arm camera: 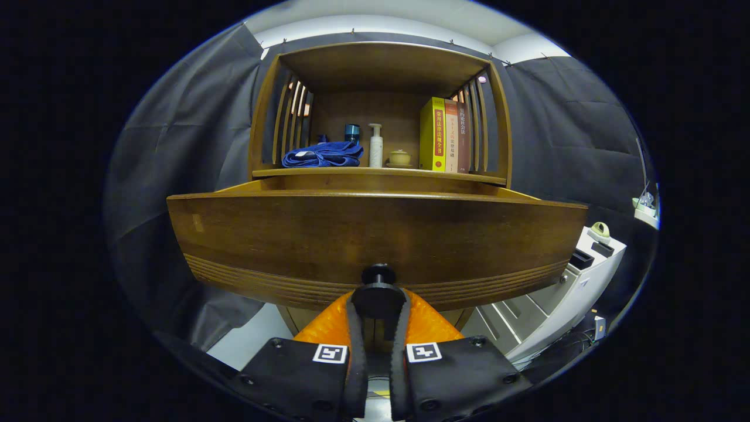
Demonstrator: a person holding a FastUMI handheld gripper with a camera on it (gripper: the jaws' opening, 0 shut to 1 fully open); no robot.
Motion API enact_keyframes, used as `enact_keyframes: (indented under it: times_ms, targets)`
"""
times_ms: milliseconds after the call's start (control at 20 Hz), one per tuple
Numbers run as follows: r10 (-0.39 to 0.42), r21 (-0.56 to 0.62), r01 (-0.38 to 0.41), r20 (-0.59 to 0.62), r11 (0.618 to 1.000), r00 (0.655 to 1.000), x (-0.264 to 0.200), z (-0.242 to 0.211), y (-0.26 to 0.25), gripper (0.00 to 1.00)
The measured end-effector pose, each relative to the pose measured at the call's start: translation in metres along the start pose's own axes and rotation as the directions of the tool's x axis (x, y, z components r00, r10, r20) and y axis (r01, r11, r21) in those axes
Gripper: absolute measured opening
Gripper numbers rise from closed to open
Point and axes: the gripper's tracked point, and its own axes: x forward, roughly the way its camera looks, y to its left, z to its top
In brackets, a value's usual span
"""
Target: Pull open the drawer, take out the items inside it, and place them on the countertop above the cabinet.
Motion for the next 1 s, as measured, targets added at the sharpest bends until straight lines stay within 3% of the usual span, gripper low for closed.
enact_keyframes:
  times_ms: [250,400,500,750,1000]
  targets:
    - [0.006,-0.037,-0.007,-0.015,0.999,1.0,-0.013,0.007,0.007,0.47]
    - [-0.012,-0.03,0.011,-0.045,0.999,0.999,-0.033,0.003,0.008,0.74]
    - [-0.03,-0.1,0.021,-0.09,0.995,0.996,-0.046,0.006,0.009,0.94]
    - [-0.035,-0.098,0.029,-0.057,0.995,0.998,-0.057,0.078,0.014,0.99]
    - [-0.129,-0.118,0.12,-0.066,0.986,0.99,-0.044,0.15,-0.005,0.99]
